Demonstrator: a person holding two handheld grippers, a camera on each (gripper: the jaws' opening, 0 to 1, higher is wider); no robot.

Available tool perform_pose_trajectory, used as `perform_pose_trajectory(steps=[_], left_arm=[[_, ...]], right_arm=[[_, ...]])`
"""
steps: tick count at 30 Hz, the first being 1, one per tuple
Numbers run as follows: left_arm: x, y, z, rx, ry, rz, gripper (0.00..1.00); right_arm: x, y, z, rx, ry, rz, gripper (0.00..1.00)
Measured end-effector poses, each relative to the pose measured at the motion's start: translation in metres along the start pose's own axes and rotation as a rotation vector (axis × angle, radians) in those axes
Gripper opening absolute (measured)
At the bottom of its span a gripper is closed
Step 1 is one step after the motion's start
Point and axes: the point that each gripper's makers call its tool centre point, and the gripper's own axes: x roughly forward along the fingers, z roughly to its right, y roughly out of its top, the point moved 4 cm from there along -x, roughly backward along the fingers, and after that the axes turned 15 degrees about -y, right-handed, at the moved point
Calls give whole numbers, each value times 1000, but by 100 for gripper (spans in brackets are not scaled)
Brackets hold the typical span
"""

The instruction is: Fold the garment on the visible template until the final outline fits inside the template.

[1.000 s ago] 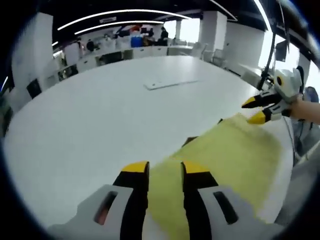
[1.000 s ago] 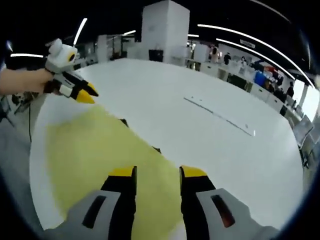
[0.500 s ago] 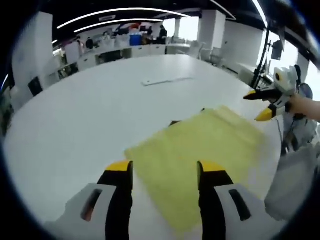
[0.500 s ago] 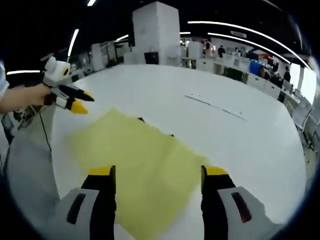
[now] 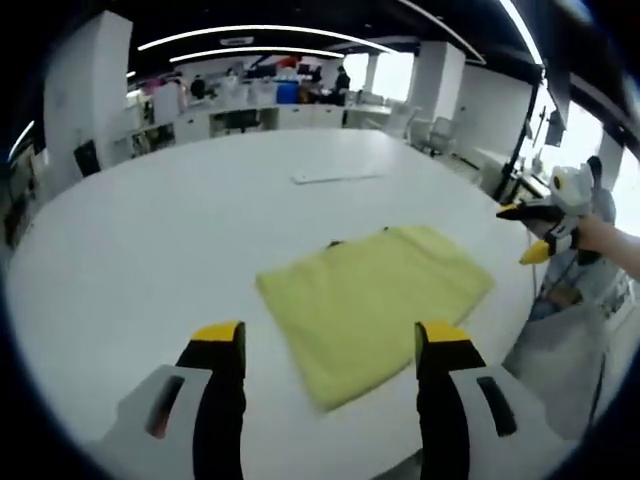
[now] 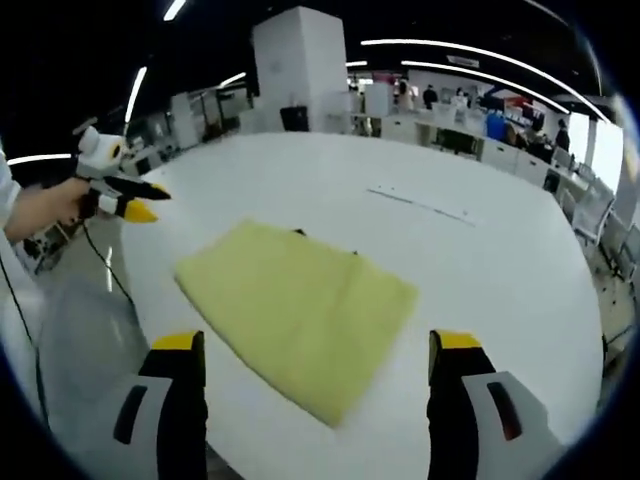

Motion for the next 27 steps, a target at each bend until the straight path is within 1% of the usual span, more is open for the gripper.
perform_pose_trajectory(steps=[1, 3, 5, 6, 7, 8, 9, 10, 12, 15, 18, 21, 23, 27], left_arm=[[-4, 0, 3, 3, -3, 2, 69], [-13, -1, 9, 12, -13, 2, 76], [-23, 0, 16, 34, -19, 18, 82], [-28, -1, 20, 37, -32, 28, 84], [-30, -1, 21, 37, -34, 32, 85], [-33, 0, 23, 35, -38, 47, 87], [-39, -1, 27, 31, -48, 61, 89], [-42, -3, 28, 24, -52, 65, 92], [-49, -11, 33, -4, -72, 68, 99], [-56, -22, 38, -17, -88, 60, 99], [-62, -29, 41, -35, -88, 50, 99], [-65, -29, 42, -45, -74, 64, 99], [-65, -27, 42, -49, -71, 73, 99], [-65, -23, 46, -38, -73, 72, 99]], right_arm=[[-4, 0, 0, 5, -2, 2, 94], [-16, 1, 1, 18, -6, 7, 96], [-27, 4, 2, 36, -7, 14, 98], [-35, 5, 2, 55, -7, 16, 99], [-37, 6, 2, 62, -5, 19, 100], [-48, 11, 0, 89, 6, 43, 100], [-50, 12, 0, 97, 8, 49, 100], [-58, 14, 0, 118, 14, 59, 100], [-68, 15, 0, 134, 15, 69, 100], [-80, 12, 1, 118, 2, 68, 100], [-90, 10, 0, 111, -2, 75, 100], [-96, 6, 0, 139, 3, 90, 100], [-95, 4, 1, 153, 1, 93, 100], [-95, 2, -6, 142, 15, 91, 100]])
